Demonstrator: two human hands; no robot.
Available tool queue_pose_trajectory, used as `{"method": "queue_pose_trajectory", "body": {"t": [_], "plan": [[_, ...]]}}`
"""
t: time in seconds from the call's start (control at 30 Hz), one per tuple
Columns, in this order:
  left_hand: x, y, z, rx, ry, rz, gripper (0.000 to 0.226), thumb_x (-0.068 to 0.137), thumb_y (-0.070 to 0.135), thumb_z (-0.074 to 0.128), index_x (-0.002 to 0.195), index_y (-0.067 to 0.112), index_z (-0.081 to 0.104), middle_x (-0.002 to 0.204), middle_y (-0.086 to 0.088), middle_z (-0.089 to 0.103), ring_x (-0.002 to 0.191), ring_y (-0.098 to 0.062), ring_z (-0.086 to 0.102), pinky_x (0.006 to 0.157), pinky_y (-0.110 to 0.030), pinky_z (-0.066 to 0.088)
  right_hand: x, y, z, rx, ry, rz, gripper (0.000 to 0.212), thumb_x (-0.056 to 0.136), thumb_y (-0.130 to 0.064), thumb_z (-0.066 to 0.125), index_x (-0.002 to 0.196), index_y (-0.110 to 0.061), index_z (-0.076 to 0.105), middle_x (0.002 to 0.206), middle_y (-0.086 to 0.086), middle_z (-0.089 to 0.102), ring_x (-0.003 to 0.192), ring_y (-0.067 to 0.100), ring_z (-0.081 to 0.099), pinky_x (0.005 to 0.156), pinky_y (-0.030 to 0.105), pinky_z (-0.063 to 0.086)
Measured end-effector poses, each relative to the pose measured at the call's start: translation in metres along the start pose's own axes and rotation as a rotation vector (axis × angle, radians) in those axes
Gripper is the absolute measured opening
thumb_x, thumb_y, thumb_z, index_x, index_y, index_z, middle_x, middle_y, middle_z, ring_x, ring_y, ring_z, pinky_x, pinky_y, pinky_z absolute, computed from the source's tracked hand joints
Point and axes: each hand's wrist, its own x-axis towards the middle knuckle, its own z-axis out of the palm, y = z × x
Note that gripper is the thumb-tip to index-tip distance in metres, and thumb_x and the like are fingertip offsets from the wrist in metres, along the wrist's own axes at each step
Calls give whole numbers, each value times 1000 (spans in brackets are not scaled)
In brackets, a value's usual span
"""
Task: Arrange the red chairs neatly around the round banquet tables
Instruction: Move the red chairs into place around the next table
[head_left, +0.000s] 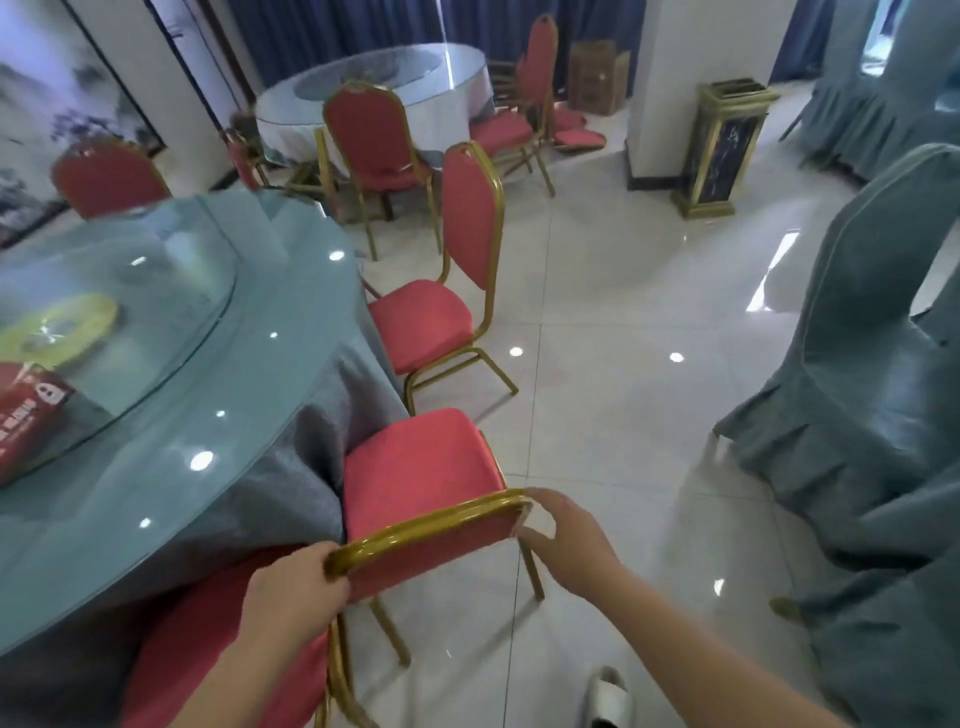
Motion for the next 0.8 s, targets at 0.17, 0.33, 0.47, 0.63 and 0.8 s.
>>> {"method": "queue_pose_trajectory", "body": {"t": [0.17,0.33,0.47,0.63,0.8], "plan": [[44,109,-17,-233,-13,124,64,77,57,58,138,40,49,132,17,58,125,-11,52,106,-35,41,39,49,-64,214,-42,103,46,93,-36,64,137,-33,52,139,-11,51,128,10,48,100,27,42],[81,240,-39,-543,-95,248,51,88,36,66,135,44,49,129,26,42,125,-3,40,111,-36,37,89,76,-131,405,64,125,36,93,-37,64,128,-37,57,132,-14,56,121,8,53,95,27,45],[140,317,-34,-651,-258,332,50,92,38,63,139,44,46,136,27,38,125,5,31,110,-28,31,130,88,-187,511,140,117,32,93,-39,63,124,-43,56,128,-21,57,118,1,54,94,26,44],[244,400,-25,-659,-303,324,52,91,43,63,139,44,44,138,23,40,127,1,34,104,-24,31,213,108,-265,543,224,152,34,94,-35,64,128,-37,58,127,-20,56,121,2,52,58,9,48],[367,481,-46,-762,-342,287,44,90,44,65,132,47,50,135,20,47,126,-1,40,98,-25,35,324,111,-356,478,260,161,37,91,-37,66,127,-37,58,129,-18,58,122,6,53,92,26,43]]}}
